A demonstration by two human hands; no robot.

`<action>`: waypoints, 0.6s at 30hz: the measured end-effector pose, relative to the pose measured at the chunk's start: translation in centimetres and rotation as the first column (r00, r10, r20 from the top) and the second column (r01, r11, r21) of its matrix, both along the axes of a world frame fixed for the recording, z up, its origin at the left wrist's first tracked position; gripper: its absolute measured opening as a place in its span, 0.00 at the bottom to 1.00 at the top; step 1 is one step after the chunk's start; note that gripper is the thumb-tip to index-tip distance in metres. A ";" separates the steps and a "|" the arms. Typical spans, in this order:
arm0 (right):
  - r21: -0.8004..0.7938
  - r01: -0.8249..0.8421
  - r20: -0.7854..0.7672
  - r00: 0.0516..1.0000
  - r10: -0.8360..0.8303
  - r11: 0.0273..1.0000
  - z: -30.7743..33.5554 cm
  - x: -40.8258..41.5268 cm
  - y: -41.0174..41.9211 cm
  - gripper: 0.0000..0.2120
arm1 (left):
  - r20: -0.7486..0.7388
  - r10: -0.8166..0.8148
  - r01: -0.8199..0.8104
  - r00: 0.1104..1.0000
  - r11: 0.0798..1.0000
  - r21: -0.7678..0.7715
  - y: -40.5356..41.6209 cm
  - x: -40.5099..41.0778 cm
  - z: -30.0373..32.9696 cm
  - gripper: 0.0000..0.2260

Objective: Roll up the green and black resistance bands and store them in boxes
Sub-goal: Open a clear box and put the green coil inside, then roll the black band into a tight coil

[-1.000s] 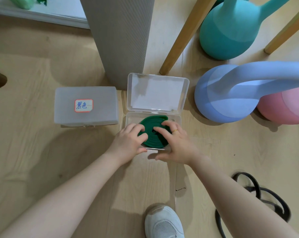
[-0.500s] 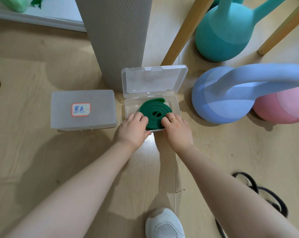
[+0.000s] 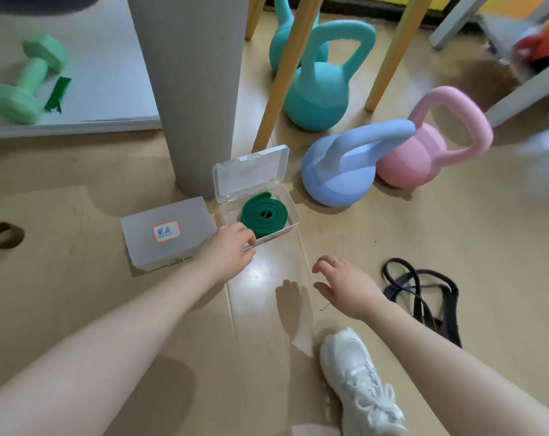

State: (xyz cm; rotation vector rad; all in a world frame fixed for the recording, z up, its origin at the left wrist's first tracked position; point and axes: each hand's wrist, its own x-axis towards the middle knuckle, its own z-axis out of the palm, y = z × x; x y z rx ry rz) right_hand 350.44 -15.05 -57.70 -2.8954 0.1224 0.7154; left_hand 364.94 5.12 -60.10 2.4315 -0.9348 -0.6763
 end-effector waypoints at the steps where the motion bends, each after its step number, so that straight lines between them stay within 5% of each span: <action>1: 0.010 0.016 -0.020 1.000 -0.016 1.000 1.1 -0.7 -0.1 0.15 | -0.012 -0.019 0.019 1.000 1.000 -0.010 -0.1 -0.4 0.7 0.10; 4: -0.009 0.049 -0.061 0.997 -0.049 0.999 3.0 -2.9 -1.3 0.13 | -0.014 -0.077 0.077 0.997 0.997 -0.017 -1.5 -1.7 2.0 0.10; 9: 0.059 0.333 -0.059 0.942 -0.330 0.941 0.3 -7.5 -5.7 0.12 | -0.035 -0.066 0.065 0.997 0.998 -0.018 -7.6 -5.7 1.9 0.10; 18: -0.084 0.352 -0.026 0.934 -0.355 0.932 -8.4 -18.8 -14.5 0.16 | -0.181 0.011 -0.013 0.983 1.000 -0.014 -18.9 -17.6 -4.9 0.09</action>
